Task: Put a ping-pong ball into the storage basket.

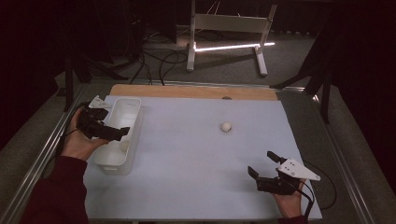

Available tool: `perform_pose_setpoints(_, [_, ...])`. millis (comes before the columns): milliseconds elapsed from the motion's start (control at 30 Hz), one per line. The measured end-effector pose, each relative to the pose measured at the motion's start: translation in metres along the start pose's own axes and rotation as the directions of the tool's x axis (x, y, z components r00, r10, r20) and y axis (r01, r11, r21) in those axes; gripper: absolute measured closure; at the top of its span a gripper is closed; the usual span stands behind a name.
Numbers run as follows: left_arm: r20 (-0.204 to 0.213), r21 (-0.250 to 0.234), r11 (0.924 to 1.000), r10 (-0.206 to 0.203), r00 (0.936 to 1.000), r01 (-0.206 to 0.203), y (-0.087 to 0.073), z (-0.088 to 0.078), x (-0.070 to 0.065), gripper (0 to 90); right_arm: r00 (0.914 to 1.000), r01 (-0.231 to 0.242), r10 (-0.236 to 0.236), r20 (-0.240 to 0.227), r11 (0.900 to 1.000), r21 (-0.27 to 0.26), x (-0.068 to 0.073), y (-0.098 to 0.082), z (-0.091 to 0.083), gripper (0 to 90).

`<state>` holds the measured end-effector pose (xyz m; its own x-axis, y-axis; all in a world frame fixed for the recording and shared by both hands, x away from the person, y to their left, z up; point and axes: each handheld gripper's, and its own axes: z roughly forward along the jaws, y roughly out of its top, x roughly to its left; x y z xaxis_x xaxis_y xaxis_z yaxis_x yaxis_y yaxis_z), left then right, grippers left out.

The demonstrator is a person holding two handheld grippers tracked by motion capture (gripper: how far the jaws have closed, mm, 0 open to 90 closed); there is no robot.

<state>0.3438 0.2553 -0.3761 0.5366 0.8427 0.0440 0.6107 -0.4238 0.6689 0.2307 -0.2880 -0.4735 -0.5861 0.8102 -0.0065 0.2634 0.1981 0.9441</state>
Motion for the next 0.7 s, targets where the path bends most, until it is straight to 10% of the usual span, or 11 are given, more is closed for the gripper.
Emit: perform_pose_setpoints(700, [0.059,-0.066,0.9972,0.039,0.9975,-0.035,0.024,0.011,-0.031,0.0,1.0,-0.003,0.003,0.003,1.0,-0.003,-0.002,0.0,0.0,7.2])
